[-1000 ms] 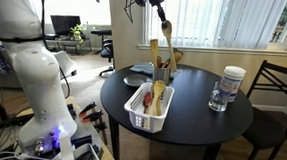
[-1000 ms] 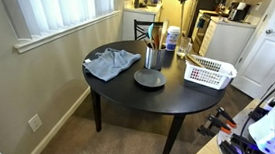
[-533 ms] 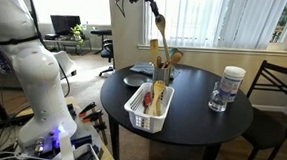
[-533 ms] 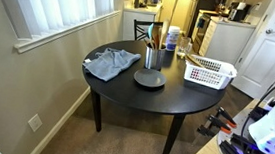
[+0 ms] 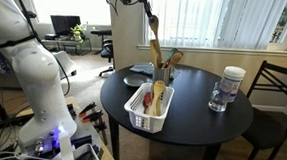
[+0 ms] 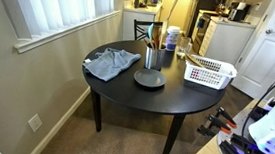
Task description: Move one wooden spoon from the white basket to the silver can
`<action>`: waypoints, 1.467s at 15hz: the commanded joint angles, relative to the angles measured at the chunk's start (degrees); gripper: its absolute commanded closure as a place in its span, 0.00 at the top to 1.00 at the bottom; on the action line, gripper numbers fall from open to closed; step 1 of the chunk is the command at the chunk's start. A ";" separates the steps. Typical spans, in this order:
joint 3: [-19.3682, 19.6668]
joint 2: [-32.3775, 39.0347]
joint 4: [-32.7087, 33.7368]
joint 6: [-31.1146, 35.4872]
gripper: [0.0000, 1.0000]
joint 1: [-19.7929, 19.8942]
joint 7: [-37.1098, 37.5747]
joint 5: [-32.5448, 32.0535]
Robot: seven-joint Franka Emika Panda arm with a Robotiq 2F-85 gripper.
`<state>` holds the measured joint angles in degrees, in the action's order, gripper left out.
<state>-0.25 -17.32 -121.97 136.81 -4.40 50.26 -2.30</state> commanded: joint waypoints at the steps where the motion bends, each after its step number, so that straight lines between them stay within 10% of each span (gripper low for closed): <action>1: -0.70 -0.92 -4.90 4.10 0.06 2.78 -3.25 3.37; 11: -0.58 2.93 -8.98 8.11 0.05 5.81 -2.79 4.87; 12: -0.71 3.47 -8.57 7.31 0.33 6.02 -2.28 4.47; 22: -1.28 4.75 -8.38 2.78 0.92 7.94 0.29 0.19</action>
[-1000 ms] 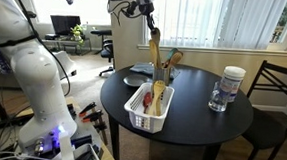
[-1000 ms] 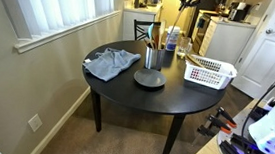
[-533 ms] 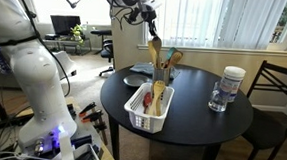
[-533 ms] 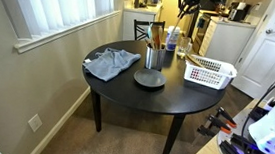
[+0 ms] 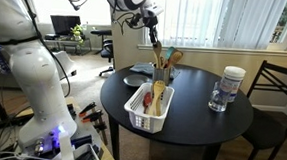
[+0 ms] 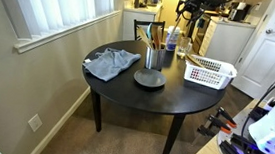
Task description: Move one wooden spoon from the white basket to the silver can
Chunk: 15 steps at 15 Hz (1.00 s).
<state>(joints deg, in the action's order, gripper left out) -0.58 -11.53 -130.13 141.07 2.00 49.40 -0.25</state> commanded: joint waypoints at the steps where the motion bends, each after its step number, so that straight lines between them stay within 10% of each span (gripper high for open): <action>1: -0.98 -1.80 -0.12 -1.63 0.97 1.69 1.12 -2.23; 15: -2.73 -7.35 0.57 -5.92 1.00 4.65 1.99 -7.81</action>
